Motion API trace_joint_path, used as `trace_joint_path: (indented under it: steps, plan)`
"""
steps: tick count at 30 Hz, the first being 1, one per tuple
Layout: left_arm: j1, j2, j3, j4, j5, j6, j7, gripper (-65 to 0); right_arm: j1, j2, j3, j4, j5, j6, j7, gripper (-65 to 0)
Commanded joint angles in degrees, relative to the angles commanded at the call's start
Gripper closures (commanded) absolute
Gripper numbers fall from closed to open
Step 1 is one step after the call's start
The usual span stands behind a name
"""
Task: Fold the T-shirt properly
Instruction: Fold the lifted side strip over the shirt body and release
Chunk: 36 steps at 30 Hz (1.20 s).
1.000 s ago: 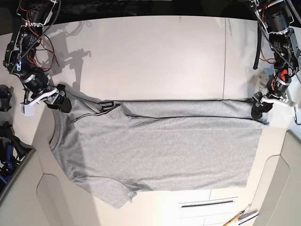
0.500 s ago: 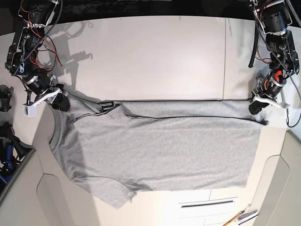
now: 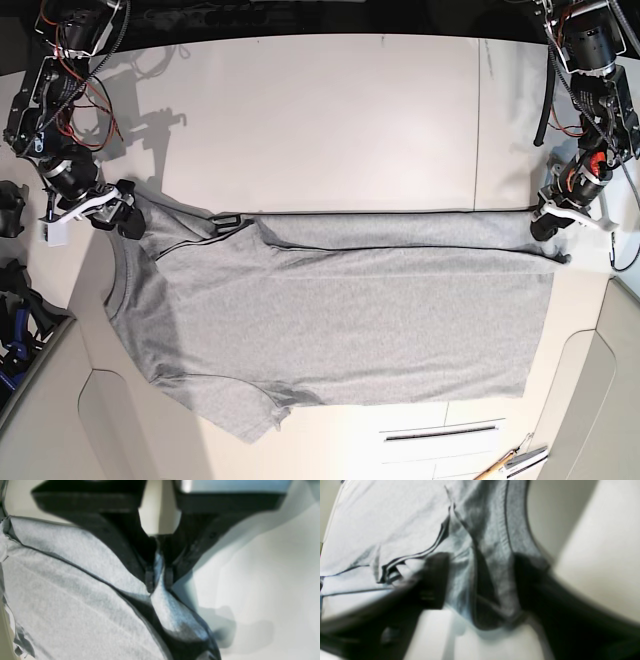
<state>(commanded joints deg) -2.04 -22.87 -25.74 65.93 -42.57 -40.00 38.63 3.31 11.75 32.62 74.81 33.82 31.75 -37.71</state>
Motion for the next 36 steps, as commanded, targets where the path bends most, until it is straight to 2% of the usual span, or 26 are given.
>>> trace_joint_path:
  steps: [7, 11, 19, 21, 24, 25, 26, 27, 30, 33, 36]
  plan:
    - [0.02, 0.0, 0.0, 0.0, 0.0, 0.0, 0.85, 0.0, 0.0, 0.5, 7.32, 0.04, 0.09, -0.04, -0.7, -45.3]
    - [0.02, 0.0, 0.0, 0.0, 0.0, 0.0, 0.79, 0.0, -0.02, 1.84, 8.11, 0.02, 0.31, -0.07, -1.79, -45.3]
    - [0.0, 0.31, 0.0, 0.0, -0.02, 0.0, 0.59, 0.0, -0.15, 1.33, -0.39, -5.92, 0.72, -0.42, -0.17, -45.2]
    - [0.02, 0.31, 0.0, 0.0, 0.0, 0.0, 0.59, 0.0, 0.0, 0.46, -1.92, -5.92, 0.74, 0.24, 0.11, -45.1]
    - [0.15, 0.31, 0.0, 0.0, 0.33, 0.0, 0.61, 0.0, 0.02, -1.14, -3.02, -5.92, 1.29, 0.24, 0.48, -44.7]
    - [0.15, 0.31, 0.0, 0.0, 0.72, 0.0, 0.61, 0.0, 0.02, -1.68, -3.02, -5.92, 1.29, 0.24, 0.61, -43.1]
    - [0.13, 0.31, 0.0, 0.0, 0.94, 0.0, 0.61, 0.0, 0.02, -2.12, -3.02, -5.9, 1.27, 0.22, 1.07, -38.9]
    - [0.13, 0.28, 0.0, 0.0, 0.87, 0.0, 0.61, 0.0, 0.02, -2.29, -3.02, -5.9, 1.25, 0.22, 1.42, -31.6]
    - [0.13, 0.28, 0.0, 0.0, 0.59, 0.0, 0.61, 0.0, 0.15, -2.25, -2.58, -5.4, 1.31, 0.2, 1.49, -0.1]
    - [0.15, -0.17, 0.0, 0.2, -1.88, 0.0, 1.03, 0.0, 0.13, -2.25, -0.66, -3.5, 1.7, 0.17, -0.33, 0.0]
    - [0.31, -0.55, -0.33, 1.95, -4.0, 0.0, 5.25, 0.0, -0.04, -2.23, 3.15, -0.59, 4.5, 0.22, -6.51, 0.0]
